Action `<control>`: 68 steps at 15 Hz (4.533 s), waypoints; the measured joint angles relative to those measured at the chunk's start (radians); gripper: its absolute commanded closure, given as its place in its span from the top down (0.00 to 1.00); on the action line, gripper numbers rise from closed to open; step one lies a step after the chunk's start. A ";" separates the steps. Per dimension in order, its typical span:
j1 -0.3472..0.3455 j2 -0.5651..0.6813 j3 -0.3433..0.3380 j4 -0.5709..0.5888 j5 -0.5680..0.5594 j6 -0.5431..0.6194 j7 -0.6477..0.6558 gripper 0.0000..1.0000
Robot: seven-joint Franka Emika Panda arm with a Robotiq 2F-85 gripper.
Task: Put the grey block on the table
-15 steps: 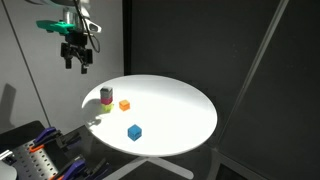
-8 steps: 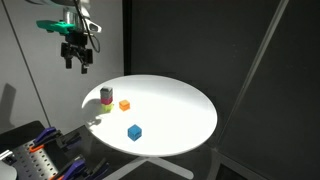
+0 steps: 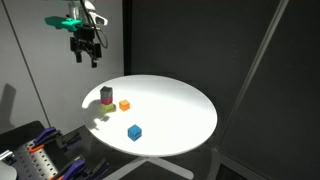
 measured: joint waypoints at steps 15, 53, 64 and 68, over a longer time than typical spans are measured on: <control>-0.026 0.285 -0.047 0.097 0.000 0.179 -0.053 1.00; 0.011 0.553 0.052 0.293 0.020 0.315 -0.316 1.00; 0.014 0.559 0.059 0.293 0.020 0.315 -0.316 1.00; 0.026 0.575 0.081 0.297 0.017 0.315 -0.316 1.00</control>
